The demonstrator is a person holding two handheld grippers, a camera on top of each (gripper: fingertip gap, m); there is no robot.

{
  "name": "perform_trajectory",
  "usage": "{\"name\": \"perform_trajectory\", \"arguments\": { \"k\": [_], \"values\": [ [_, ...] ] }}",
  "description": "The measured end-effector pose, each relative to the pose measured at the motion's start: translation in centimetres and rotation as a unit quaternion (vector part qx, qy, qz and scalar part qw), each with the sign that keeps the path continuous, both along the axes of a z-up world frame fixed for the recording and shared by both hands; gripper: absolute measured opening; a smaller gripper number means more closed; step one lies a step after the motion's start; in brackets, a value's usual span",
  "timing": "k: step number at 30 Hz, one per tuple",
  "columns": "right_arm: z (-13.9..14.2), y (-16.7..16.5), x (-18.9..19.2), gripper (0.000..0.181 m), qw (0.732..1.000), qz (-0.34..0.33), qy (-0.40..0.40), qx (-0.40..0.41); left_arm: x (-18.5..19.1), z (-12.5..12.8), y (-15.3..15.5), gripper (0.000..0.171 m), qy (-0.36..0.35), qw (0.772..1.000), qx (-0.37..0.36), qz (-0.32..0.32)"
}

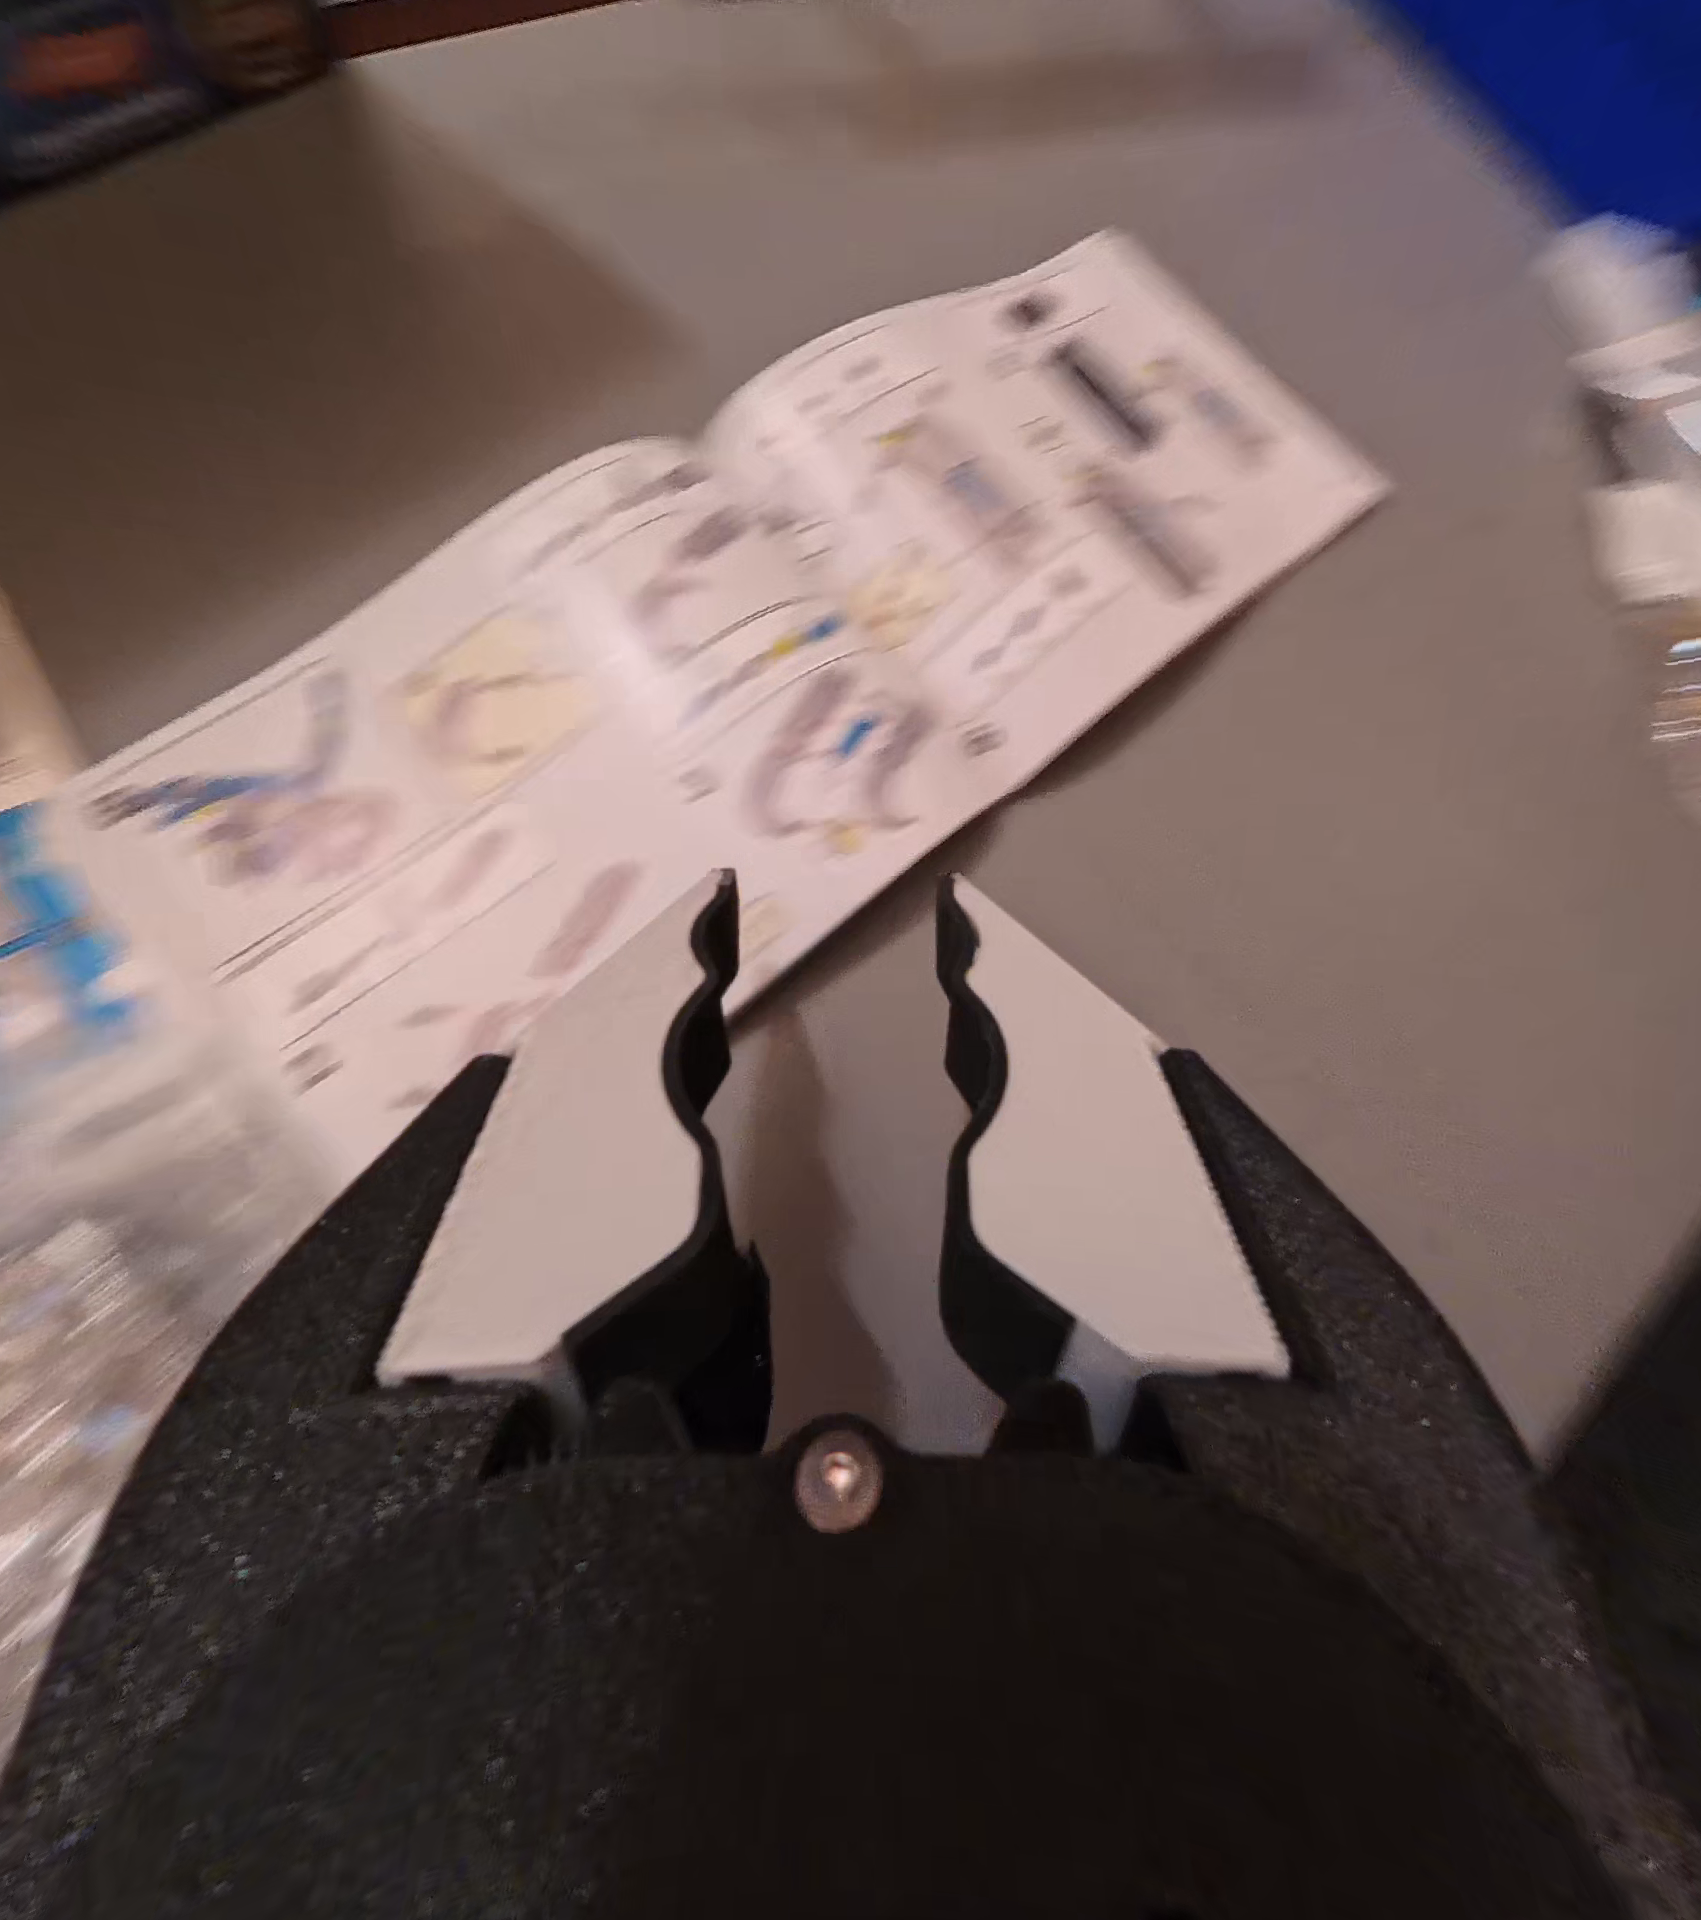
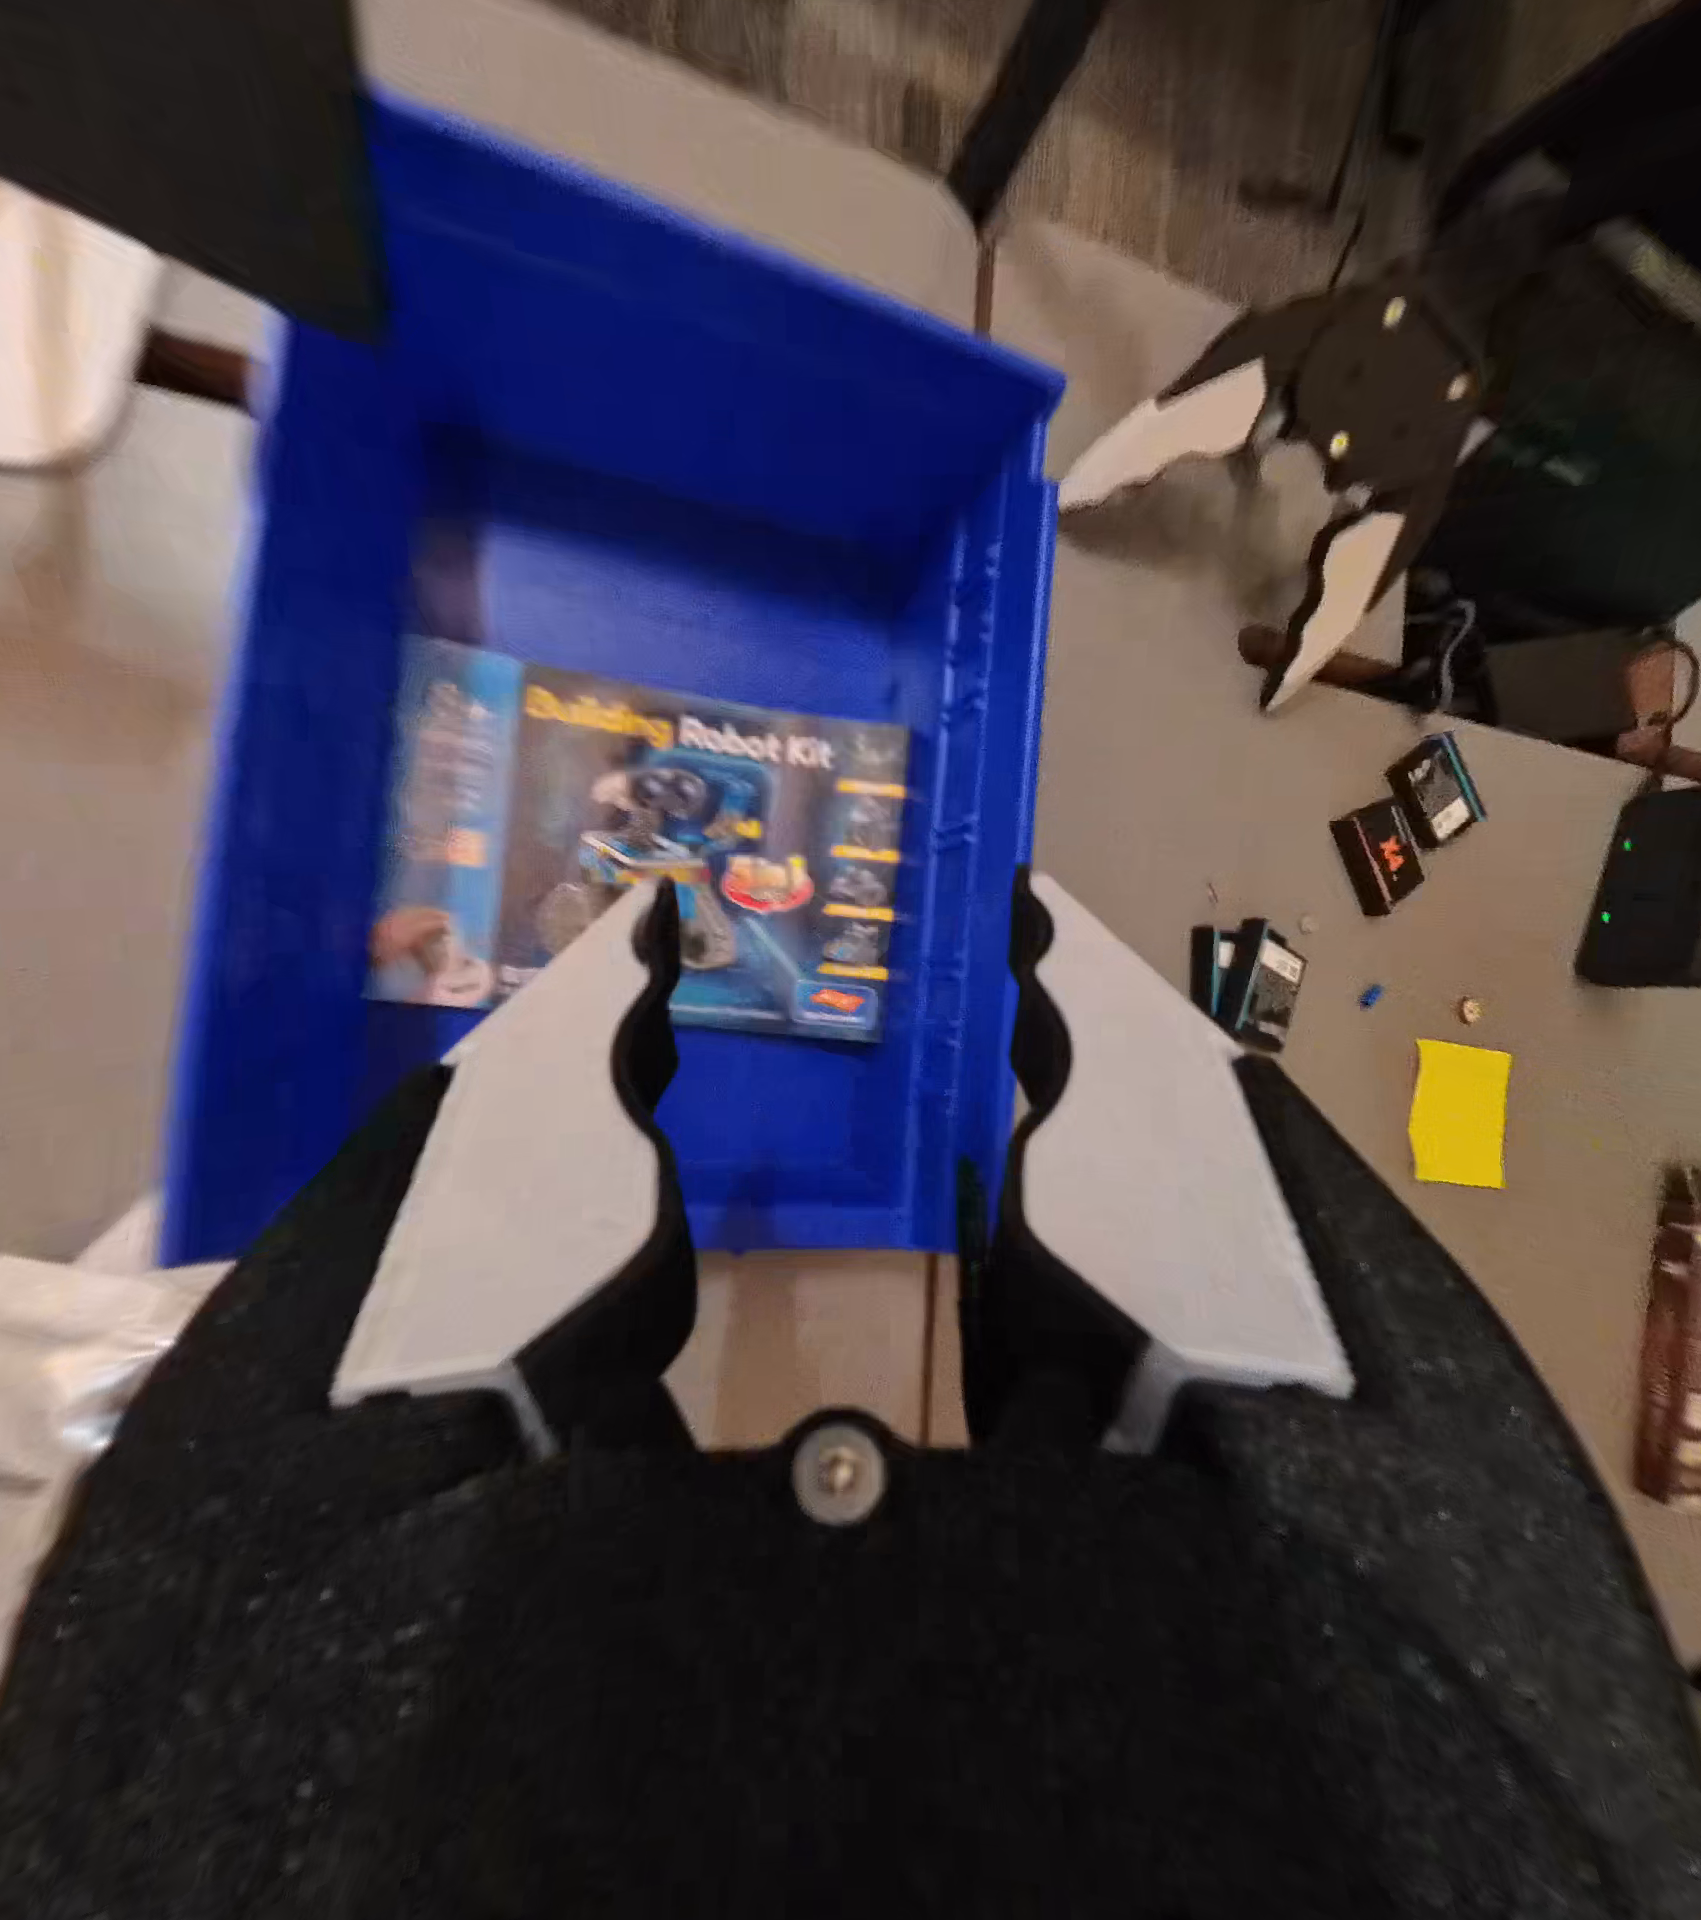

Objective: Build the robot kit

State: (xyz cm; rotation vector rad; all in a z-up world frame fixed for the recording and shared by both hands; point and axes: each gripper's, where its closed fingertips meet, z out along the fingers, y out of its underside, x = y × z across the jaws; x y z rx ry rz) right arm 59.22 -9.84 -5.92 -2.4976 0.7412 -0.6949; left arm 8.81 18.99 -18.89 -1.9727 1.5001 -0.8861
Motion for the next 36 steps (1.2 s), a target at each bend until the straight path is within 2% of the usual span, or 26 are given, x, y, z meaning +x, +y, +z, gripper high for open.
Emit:
{"name": "perform_trajectory", "arguments": {
  "k": [2,4,5,7,8,10,13,14,16,20,22,24,26,27,29,31,34,36],
  "values": [
    [3.0,4.2,-6.2,0.047,0.992,0.047,0.009,0.113,-2.0,-1.3,2.7,0.032,0.044,0.997,0.049,0.047],
    [3.0,10.3,-15.4,0.037,0.967,0.144,0.061,0.201,-2.4,-2.0,3.8,0.031,0.056,0.995,0.052,0.067],
    [1.6,13.2,-20.4,0.032,0.951,0.197,0.097,0.216,-2.3,-2.2,4.0,0.028,0.055,0.995,0.044,0.073],
    [-3.1,18.2,-28.5,0.011,0.927,0.265,0.162,0.21,-2.0,-2.7,4.3,0.022,0.059,0.994,0.035,0.083],
    [-5.8,20.3,-31.2,0.0,0.921,0.279,0.184,0.202,-1.9,-2.9,4.4,0.022,0.065,0.993,0.039,0.088],
    [-10.6,23.7,-34.7,0.0,0.915,0.287,0.224,0.175,-1.5,-3.4,4.6,0.021,0.073,0.992,0.052,0.088],
    [-13.8,27.6,-38.0,0.0,0.904,0.31,0.229,0.186,-0.6,-3.9,4.7,0.014,0.083,0.991,0.074,0.076],
    [-15.1,28.0,-39.0,0.0,0.901,0.322,0.235,0.17,-0.1,-4.1,4.8,0.011,0.086,0.991,0.078,0.073],
    [-17.2,28.0,-38.7,0.0,0.914,0.32,0.209,0.14,1.1,-4.1,4.6,0.001,0.08,0.992,0.079,0.065],
    [-17.2,26.1,-34.1,0.0,0.938,0.276,0.163,0.133,3.5,-4.2,4.3,0.0,0.096,0.99,0.092,0.05],
    [-17.2,25.5,-32.3,0.0,0.941,0.258,0.162,0.144,4.2,-4.2,4.2,0.0,0.098,0.99,0.088,0.054],
    [-17.2,25.4,-32.0,0.0,0.939,0.251,0.179,0.154,4.3,-4.1,4.4,0.0,0.1,0.988,0.095,0.066],
    [-16.7,25.3,-31.9,0.0,0.942,0.244,0.17,0.155,4.5,-2.7,3.8,0.0,0.07,0.991,0.096,0.066],
    [-15.9,25.6,-32.5,0.0,0.937,0.259,0.159,0.171,4.9,-1.4,3.4,0.0,0.042,0.992,0.099,0.064],
    [-14.0,26.8,-35.5,0.0,0.91,0.316,0.165,0.212,5.7,0.4,2.9,0.0,0.003,0.993,0.099,0.07],
    [-12.9,28.0,-38.9,0.0,0.885,0.369,0.166,0.229,6.5,1.0,2.3,0.0,-0.016,0.994,0.083,0.066],
    [-14.8,28.8,-40.6,0.0,0.899,0.385,0.128,0.168,6.8,-0.4,2.3,0.0,0.002,0.997,0.062,0.055],
    [-16.4,28.8,-41.0,0.0,0.902,0.384,0.14,0.139,6.2,-1.8,2.5,0.0,0.019,0.997,0.056,0.053]
  ]
}}
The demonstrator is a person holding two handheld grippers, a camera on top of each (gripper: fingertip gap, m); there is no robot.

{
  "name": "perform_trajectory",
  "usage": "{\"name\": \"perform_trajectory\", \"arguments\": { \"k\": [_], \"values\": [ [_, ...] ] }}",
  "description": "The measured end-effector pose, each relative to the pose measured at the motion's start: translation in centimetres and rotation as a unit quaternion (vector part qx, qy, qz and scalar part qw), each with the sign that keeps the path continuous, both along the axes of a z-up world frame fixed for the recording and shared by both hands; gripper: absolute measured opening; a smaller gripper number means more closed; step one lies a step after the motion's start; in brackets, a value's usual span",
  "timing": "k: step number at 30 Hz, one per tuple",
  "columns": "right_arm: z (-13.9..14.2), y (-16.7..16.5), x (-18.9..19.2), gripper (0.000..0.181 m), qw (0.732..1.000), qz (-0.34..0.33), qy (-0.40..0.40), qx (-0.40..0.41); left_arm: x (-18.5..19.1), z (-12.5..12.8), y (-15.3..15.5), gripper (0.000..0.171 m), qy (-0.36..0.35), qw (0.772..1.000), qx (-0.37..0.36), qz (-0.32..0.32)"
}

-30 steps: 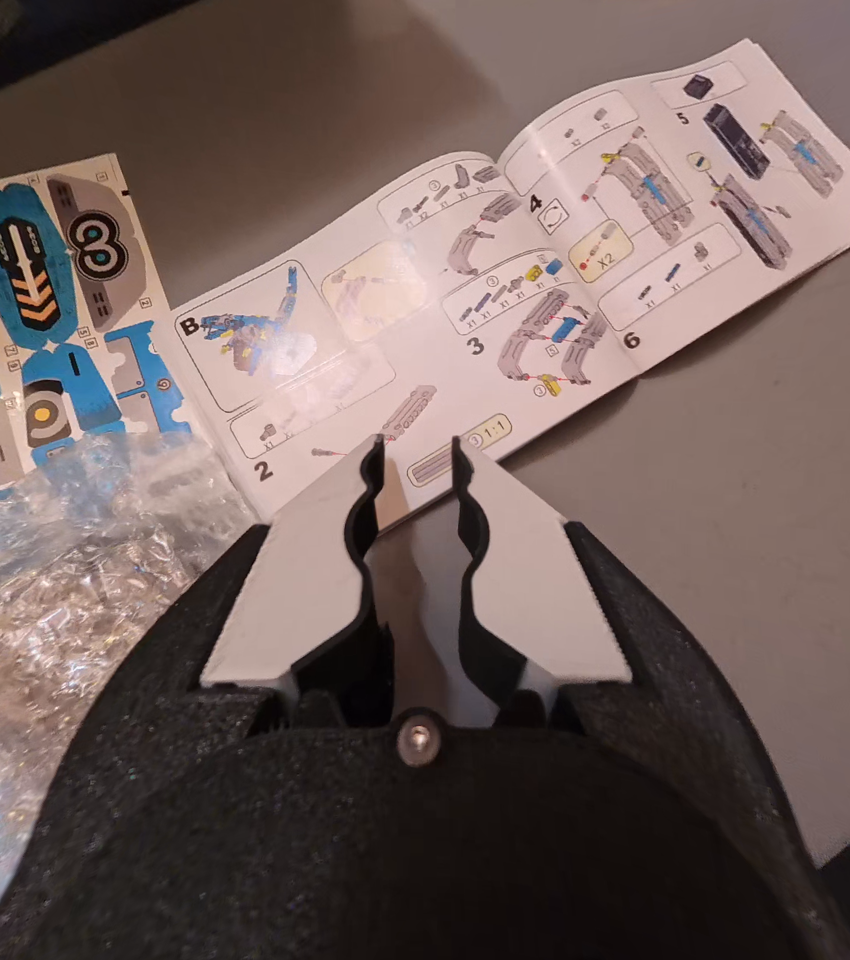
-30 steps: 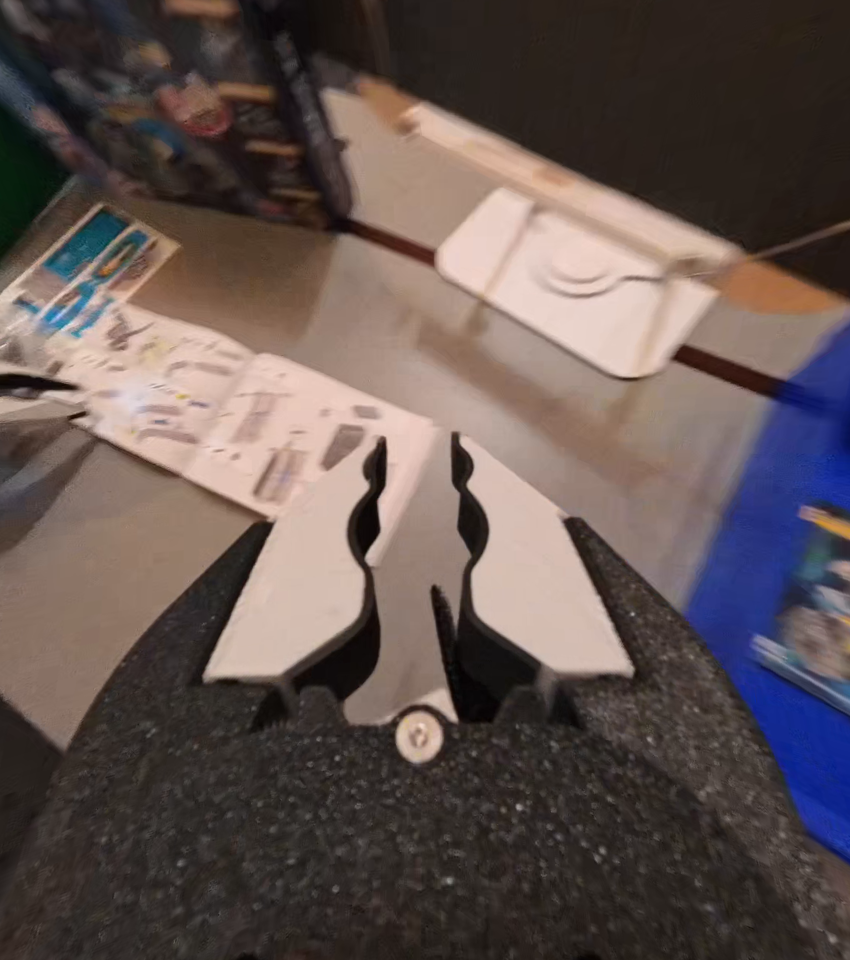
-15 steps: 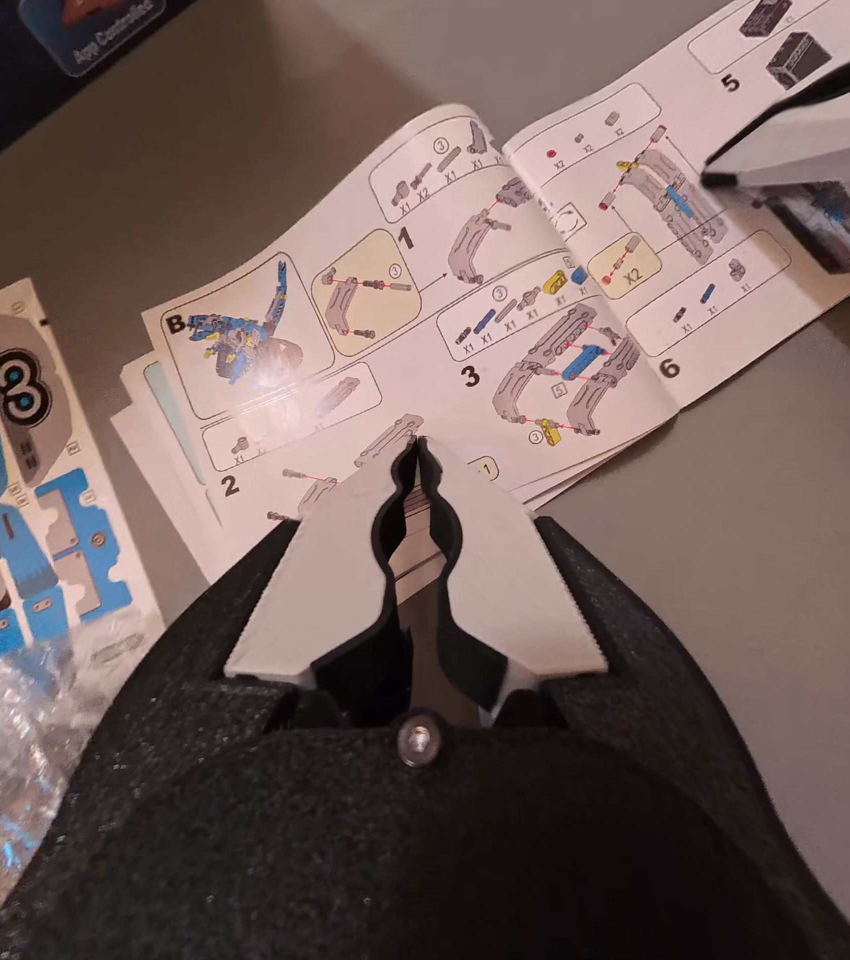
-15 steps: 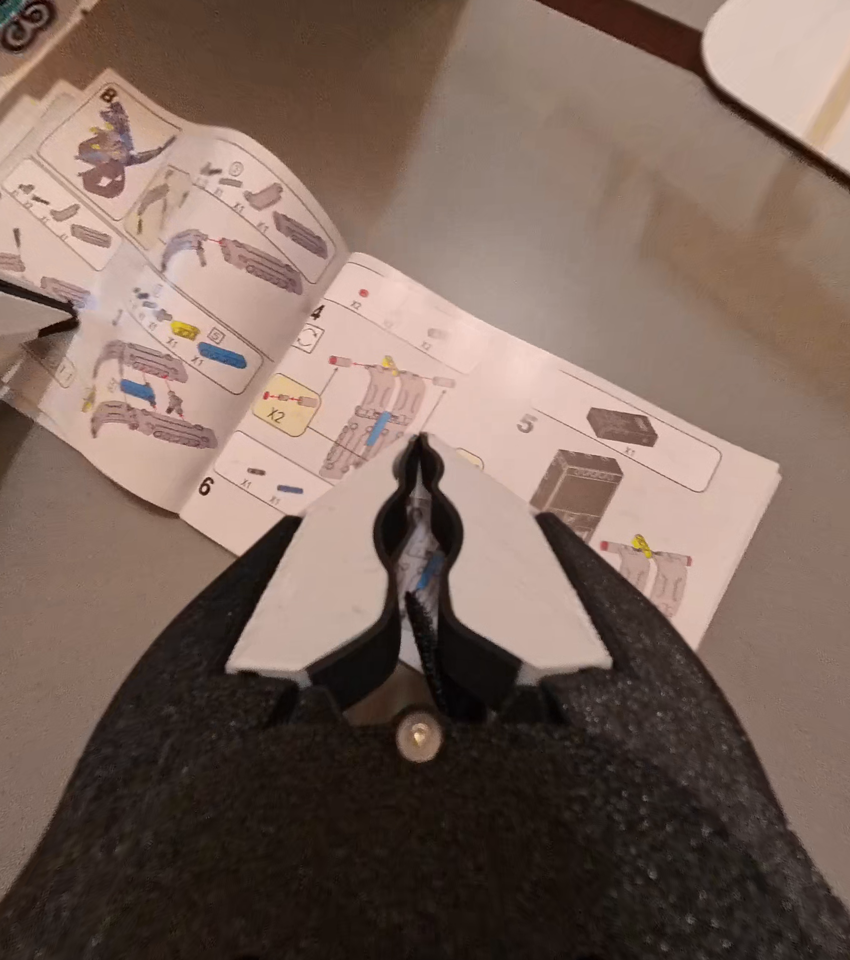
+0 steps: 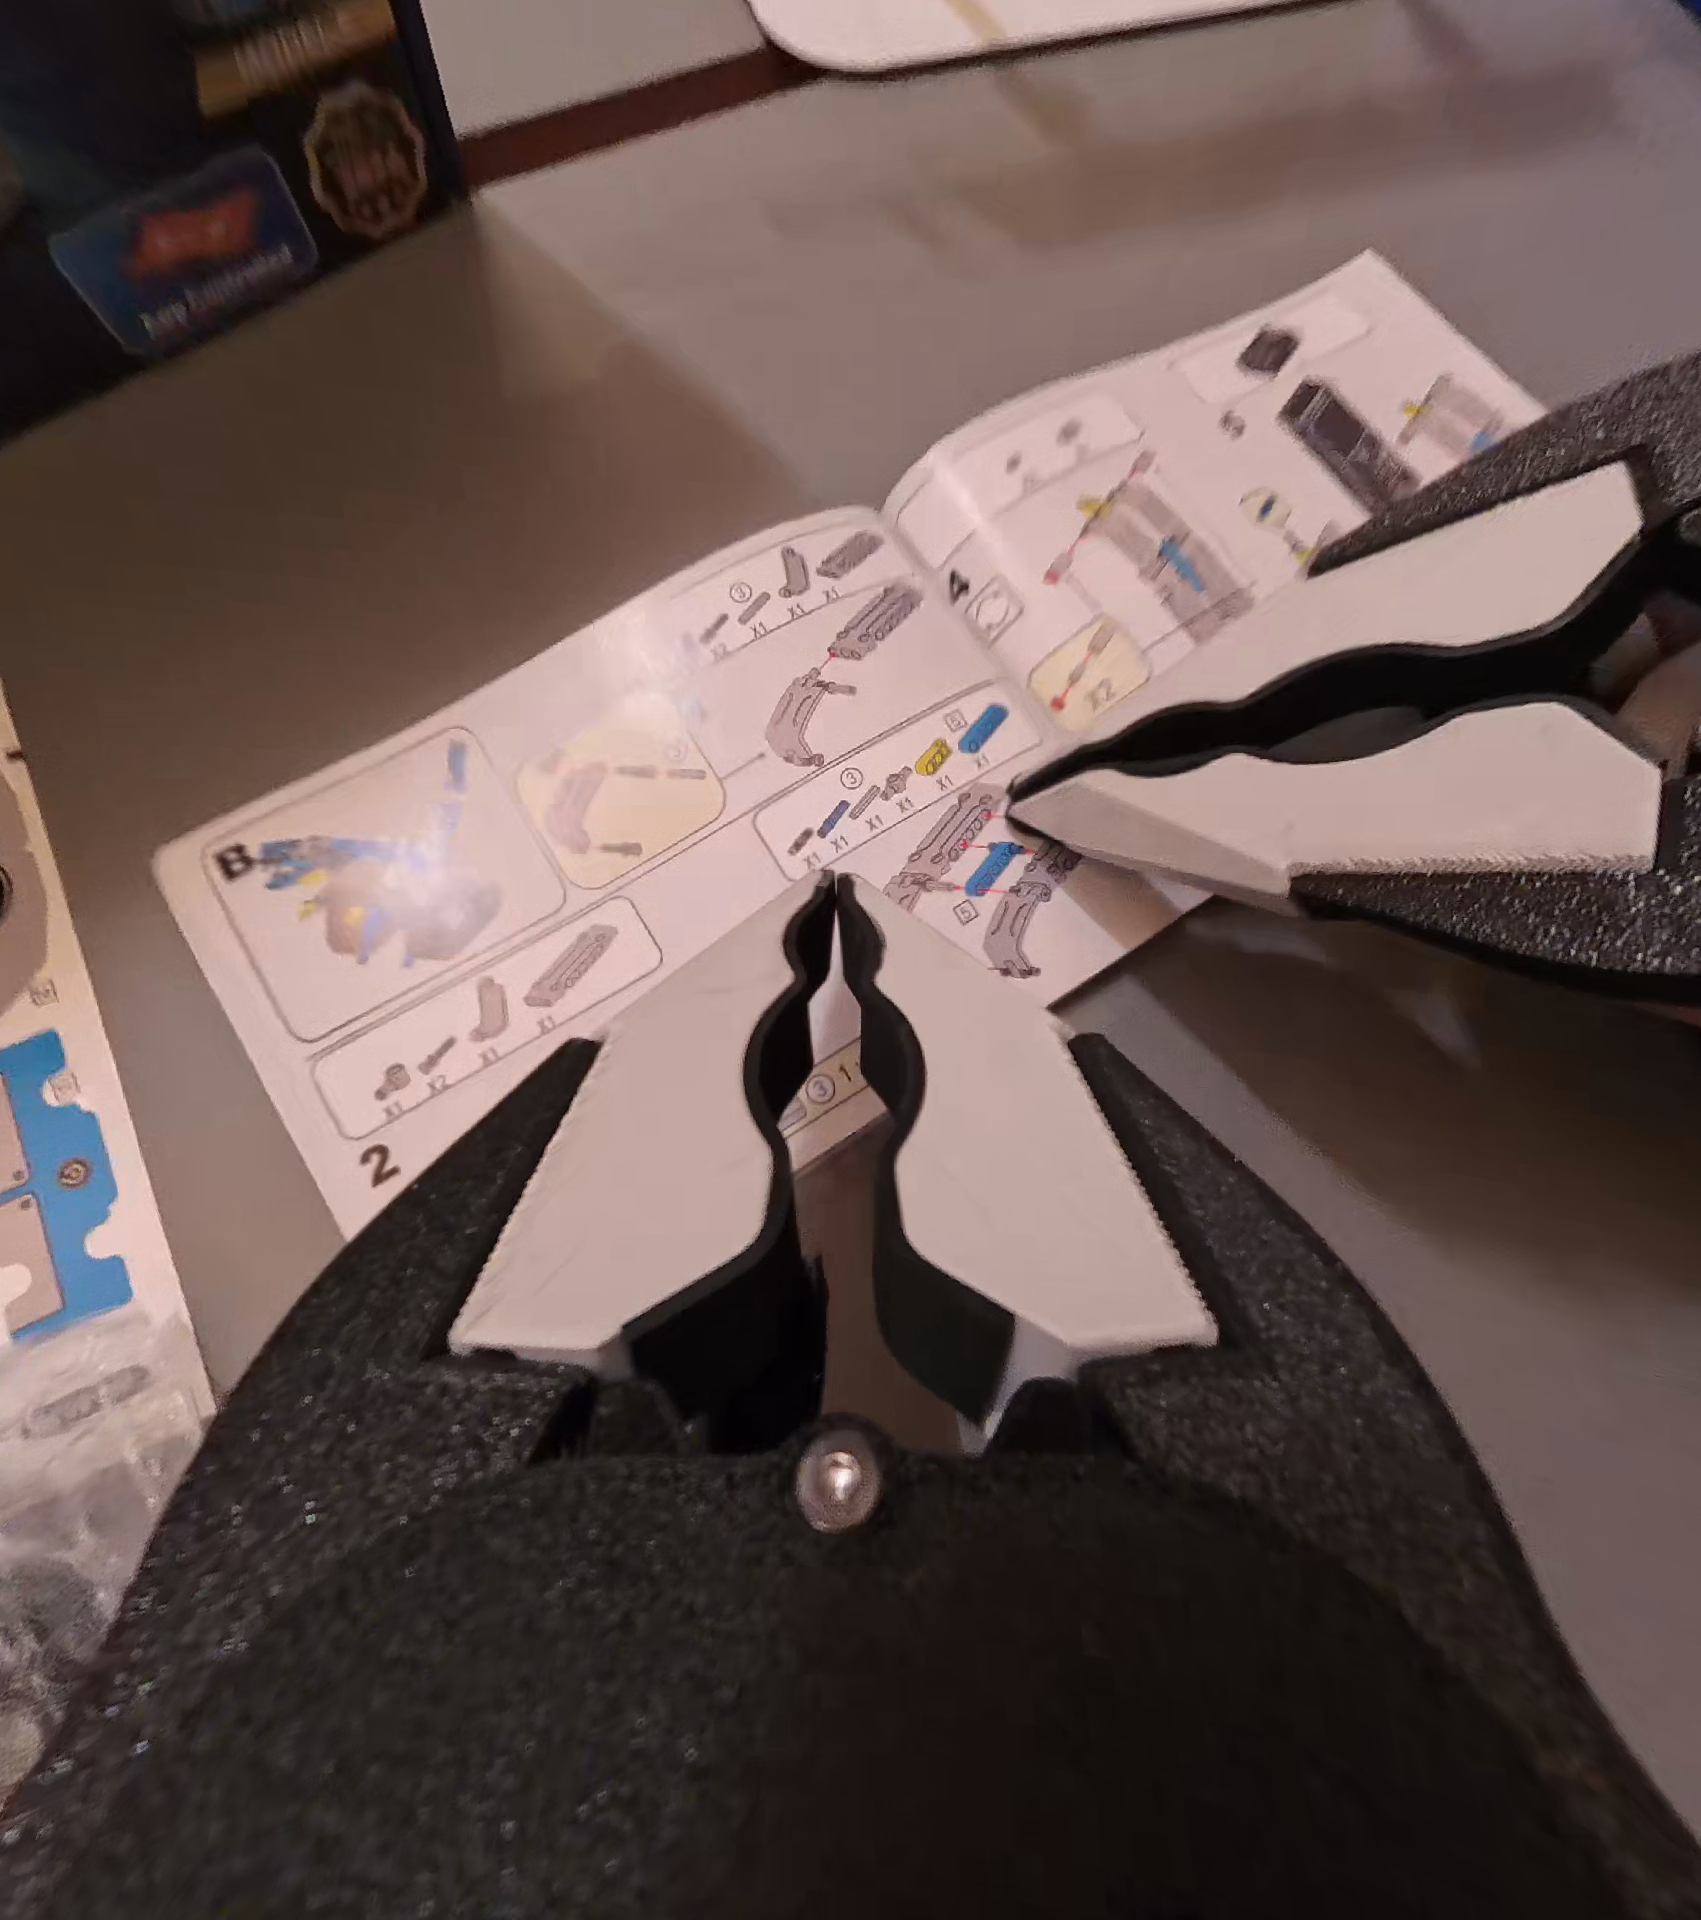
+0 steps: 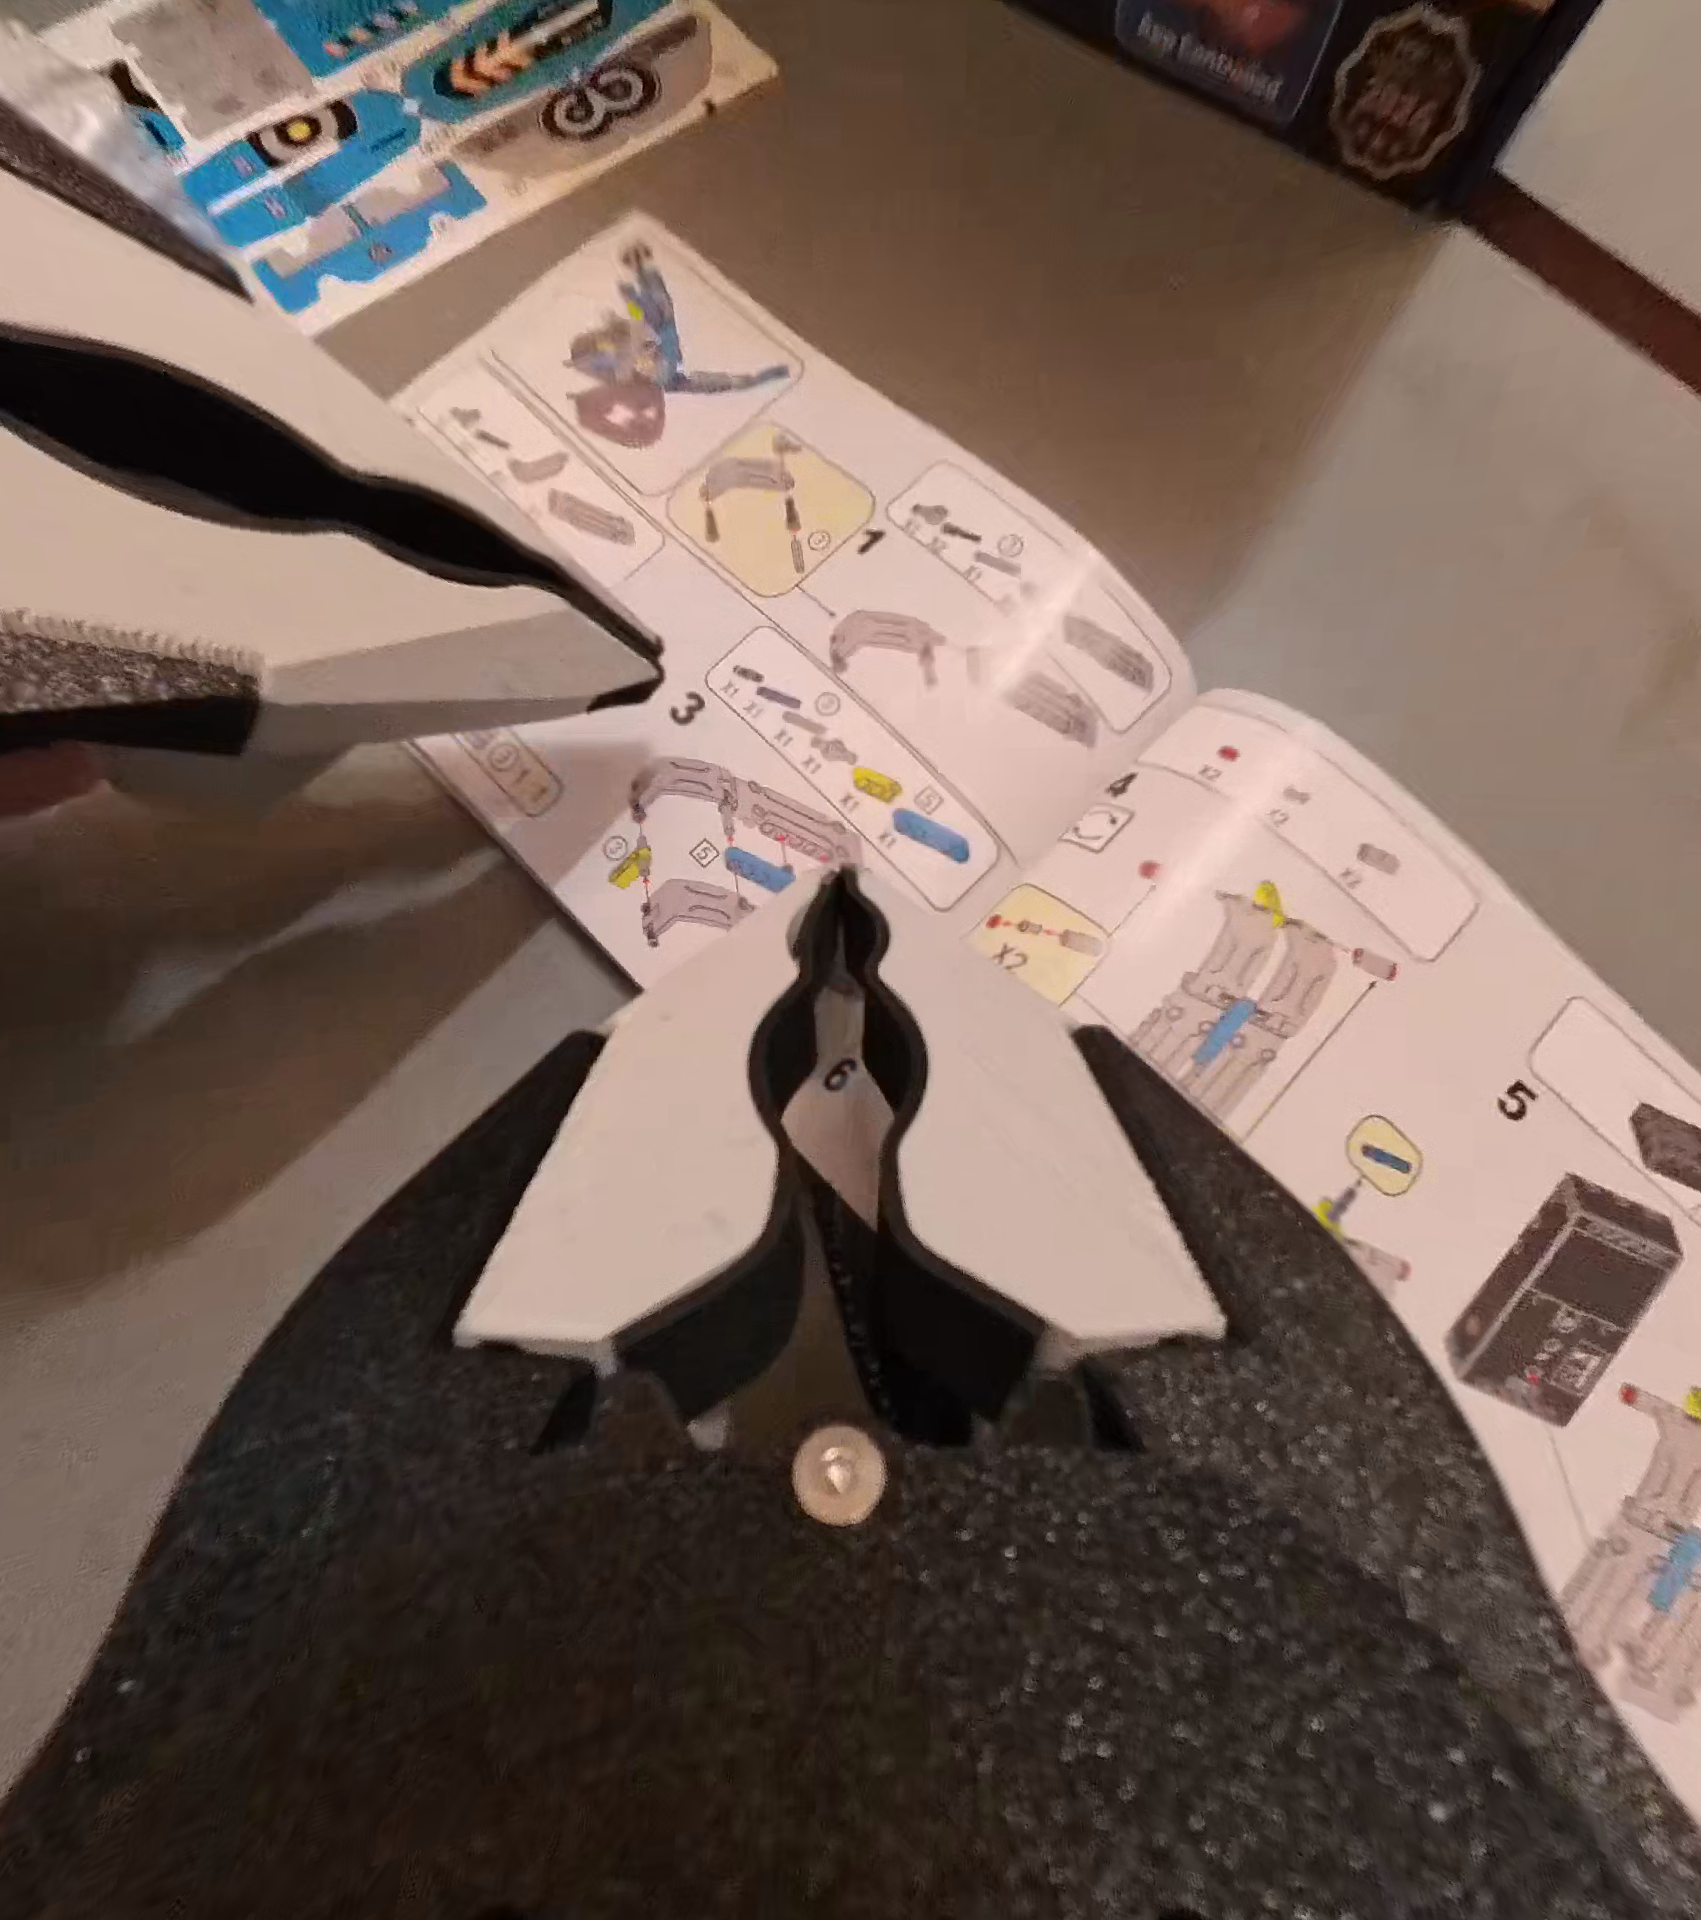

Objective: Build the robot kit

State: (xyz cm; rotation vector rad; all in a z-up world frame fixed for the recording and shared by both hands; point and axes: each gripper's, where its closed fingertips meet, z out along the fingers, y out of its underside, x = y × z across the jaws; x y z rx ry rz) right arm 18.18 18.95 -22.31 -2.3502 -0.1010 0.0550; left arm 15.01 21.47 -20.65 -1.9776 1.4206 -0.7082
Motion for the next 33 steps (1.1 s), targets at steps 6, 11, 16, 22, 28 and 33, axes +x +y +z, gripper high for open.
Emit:
{"name": "perform_trajectory", "arguments": {
  "k": [6,11,16,22,28,33],
  "values": [
    [-0.9,-0.2,-0.2,0.0,1.0,0.002,-0.008,-0.018,-1.8,-2.5,0.1,0.0,0.023,0.999,-0.047,0.006],
    [-0.8,-0.2,-0.2,0.0,1.0,-0.006,-0.002,-0.019,-1.9,-2.4,0.1,0.0,0.018,0.999,-0.051,0.006],
    [0.6,-0.2,-0.4,0.002,1.0,-0.005,0.013,0.022,-1.3,-1.9,-0.6,0.013,-0.002,0.999,-0.042,-0.005],
    [3.5,0.0,0.3,0.013,0.992,-0.028,0.084,0.087,-0.9,-0.3,-0.4,0.021,-0.041,0.999,-0.026,-0.003],
    [4.0,-0.9,0.9,0.014,0.987,-0.037,0.118,0.103,-3.4,3.6,-0.6,0.024,-0.1,0.994,-0.028,0.026],
    [4.8,-1.1,-0.6,0.015,0.985,-0.03,0.128,0.113,-13.5,6.2,-0.5,0.027,-0.132,0.987,-0.032,0.084]
  ]
}}
